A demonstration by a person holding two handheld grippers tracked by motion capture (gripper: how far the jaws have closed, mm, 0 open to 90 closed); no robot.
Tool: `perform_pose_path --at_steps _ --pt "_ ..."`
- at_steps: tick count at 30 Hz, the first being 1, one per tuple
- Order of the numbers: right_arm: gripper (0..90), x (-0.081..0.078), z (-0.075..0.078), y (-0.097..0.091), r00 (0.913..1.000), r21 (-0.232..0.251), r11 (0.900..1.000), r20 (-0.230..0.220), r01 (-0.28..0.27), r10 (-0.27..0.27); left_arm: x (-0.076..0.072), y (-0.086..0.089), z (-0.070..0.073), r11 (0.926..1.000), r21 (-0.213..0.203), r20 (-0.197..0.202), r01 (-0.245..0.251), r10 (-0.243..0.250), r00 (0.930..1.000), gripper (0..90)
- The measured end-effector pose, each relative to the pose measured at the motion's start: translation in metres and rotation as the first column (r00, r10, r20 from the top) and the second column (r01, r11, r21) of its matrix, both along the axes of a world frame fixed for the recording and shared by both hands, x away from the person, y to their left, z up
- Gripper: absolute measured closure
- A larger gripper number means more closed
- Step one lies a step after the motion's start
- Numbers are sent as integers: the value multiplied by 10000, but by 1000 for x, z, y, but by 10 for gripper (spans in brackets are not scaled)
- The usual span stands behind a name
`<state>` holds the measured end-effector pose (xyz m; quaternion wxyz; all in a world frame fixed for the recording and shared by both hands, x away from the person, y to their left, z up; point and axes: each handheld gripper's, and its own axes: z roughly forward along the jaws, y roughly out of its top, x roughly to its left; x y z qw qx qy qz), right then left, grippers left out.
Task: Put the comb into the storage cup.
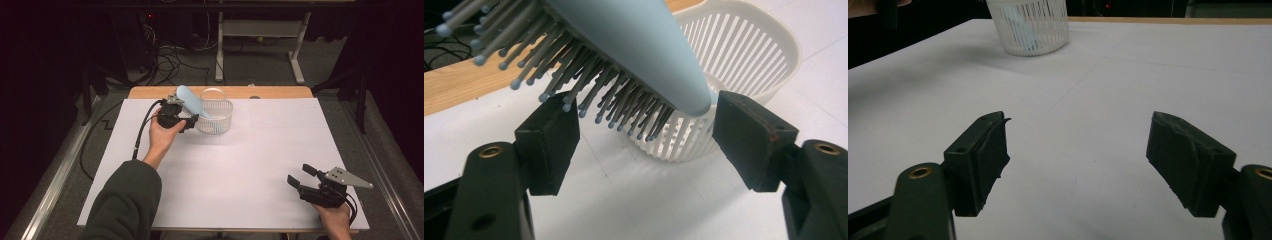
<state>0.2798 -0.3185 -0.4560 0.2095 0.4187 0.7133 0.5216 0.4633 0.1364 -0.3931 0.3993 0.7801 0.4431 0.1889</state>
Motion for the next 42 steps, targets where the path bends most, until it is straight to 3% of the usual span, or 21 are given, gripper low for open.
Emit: perform_pose_path --at_steps 42 --pt "251 0 0 0 10000 -23 10000 12 14 -14 -18 27 2 9988 -470 71 109 -106 9999 282"
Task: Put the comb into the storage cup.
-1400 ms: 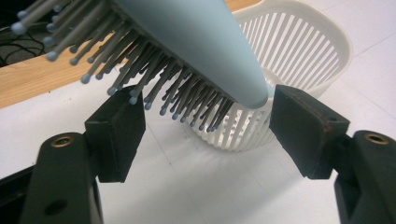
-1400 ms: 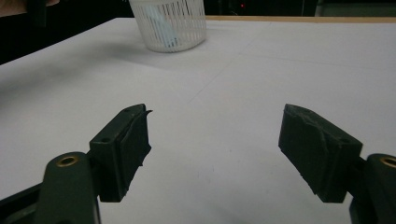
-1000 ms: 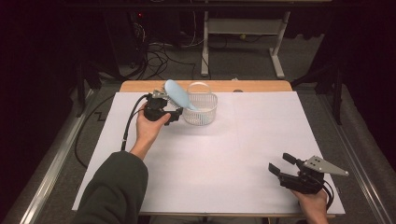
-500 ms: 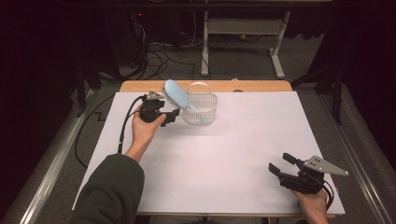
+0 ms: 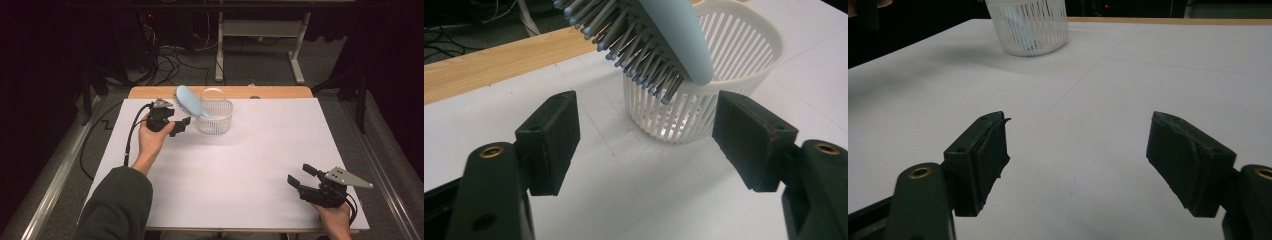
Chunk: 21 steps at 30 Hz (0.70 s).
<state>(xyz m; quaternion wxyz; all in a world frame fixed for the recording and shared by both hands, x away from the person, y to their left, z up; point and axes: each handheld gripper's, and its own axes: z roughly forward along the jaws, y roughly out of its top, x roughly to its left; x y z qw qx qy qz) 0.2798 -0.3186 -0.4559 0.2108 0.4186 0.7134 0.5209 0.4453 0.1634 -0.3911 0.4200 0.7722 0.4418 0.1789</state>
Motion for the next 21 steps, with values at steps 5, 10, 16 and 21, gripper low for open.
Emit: perform_pose_path --at_steps 5,10,16,21 --pt "251 0 0 0 10000 7 10000 4 9 -9 -3 3 1 10000 -40 113 -84 85 9999 282" --pt "251 0 0 0 10000 21 10000 9 24 -25 -5 6 3 9999 -96 168 -143 145 9998 281" --pt "251 0 0 0 10000 30 10000 6 26 -26 -8 10 4 9995 -215 286 -225 231 9993 279" --pt "251 0 0 0 10000 -2 10000 13 25 -25 -10 12 5 9994 -209 354 -269 277 9990 273"
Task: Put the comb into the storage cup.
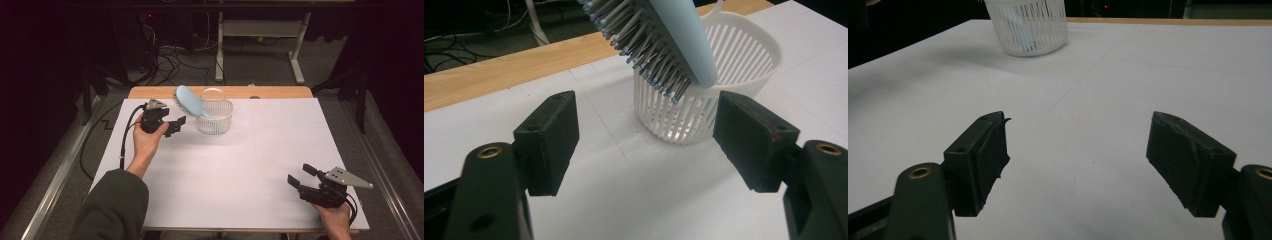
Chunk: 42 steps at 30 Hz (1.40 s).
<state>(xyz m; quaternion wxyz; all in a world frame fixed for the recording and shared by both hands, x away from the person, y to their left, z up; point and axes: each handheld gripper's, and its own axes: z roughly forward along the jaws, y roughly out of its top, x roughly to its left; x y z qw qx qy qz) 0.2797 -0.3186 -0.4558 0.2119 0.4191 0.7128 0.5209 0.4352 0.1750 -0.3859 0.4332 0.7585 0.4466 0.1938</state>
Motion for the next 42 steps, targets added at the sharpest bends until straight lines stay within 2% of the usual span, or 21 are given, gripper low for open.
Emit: perform_pose_path --at_steps 17,21,42 --pt "252 0 0 0 10000 -2 10000 -6 4 -4 -5 4 -1 10000 -31 71 38 -38 10000 261" --pt "248 0 0 0 10000 53 10000 18 37 -37 -7 5 -2 9997 -228 34 130 -129 9999 253" --pt "245 0 0 -1 10000 36 10000 8 51 -51 -17 10 -2 9997 -101 194 227 -225 9996 247"
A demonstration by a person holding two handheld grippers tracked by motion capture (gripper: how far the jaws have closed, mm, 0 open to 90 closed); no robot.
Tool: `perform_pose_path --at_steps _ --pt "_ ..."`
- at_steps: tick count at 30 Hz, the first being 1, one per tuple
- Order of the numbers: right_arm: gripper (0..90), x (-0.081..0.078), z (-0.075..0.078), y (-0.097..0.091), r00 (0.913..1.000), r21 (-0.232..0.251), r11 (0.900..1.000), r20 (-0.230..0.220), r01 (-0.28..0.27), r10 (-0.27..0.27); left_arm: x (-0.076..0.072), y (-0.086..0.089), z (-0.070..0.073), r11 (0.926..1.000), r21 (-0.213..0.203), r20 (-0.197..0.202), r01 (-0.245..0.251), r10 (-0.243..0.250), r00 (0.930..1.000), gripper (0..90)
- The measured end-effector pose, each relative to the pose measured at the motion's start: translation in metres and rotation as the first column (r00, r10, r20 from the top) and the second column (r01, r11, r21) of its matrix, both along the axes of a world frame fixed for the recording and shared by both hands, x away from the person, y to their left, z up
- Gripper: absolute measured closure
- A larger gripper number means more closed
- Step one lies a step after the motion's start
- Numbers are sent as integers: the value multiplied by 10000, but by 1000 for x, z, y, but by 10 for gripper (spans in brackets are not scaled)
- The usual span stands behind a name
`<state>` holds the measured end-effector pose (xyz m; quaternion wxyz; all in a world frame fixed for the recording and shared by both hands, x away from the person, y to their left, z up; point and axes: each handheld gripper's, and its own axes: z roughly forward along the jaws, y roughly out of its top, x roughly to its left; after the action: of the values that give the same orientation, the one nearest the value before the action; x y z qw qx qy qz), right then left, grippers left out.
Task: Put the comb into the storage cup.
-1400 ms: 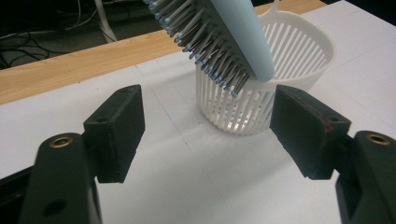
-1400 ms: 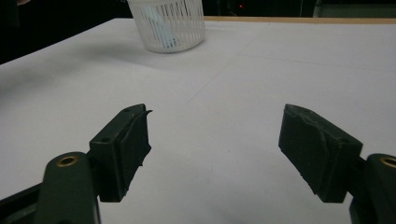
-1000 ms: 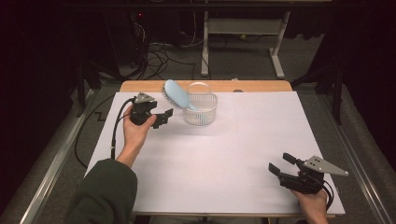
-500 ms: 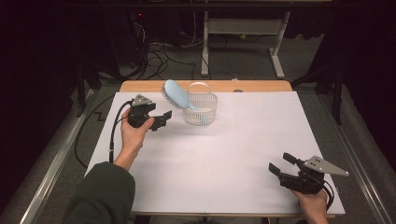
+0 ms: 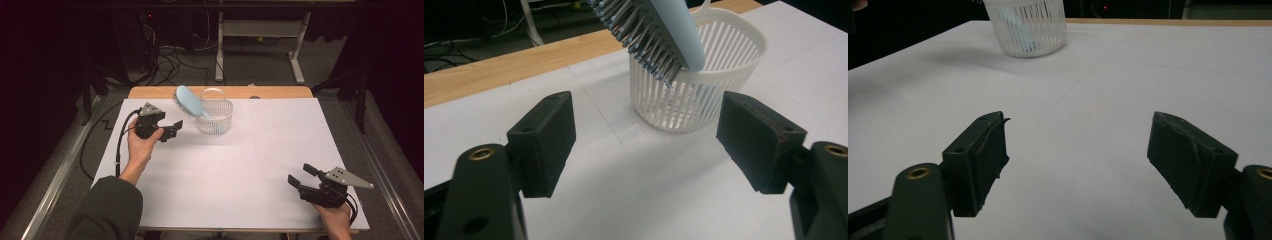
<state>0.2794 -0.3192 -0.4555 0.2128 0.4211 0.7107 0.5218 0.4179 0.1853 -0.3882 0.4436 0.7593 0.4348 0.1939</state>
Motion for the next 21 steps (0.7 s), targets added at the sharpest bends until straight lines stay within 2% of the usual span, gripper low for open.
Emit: perform_pose_path --at_steps 16,21 --pt "245 0 0 0 10000 -1 10000 -22 18 -18 -6 4 0 10000 -96 60 22 -21 10000 247" --pt "245 0 0 0 10000 7 10000 -23 29 -29 -9 4 0 10000 -1 123 51 -51 9999 247"
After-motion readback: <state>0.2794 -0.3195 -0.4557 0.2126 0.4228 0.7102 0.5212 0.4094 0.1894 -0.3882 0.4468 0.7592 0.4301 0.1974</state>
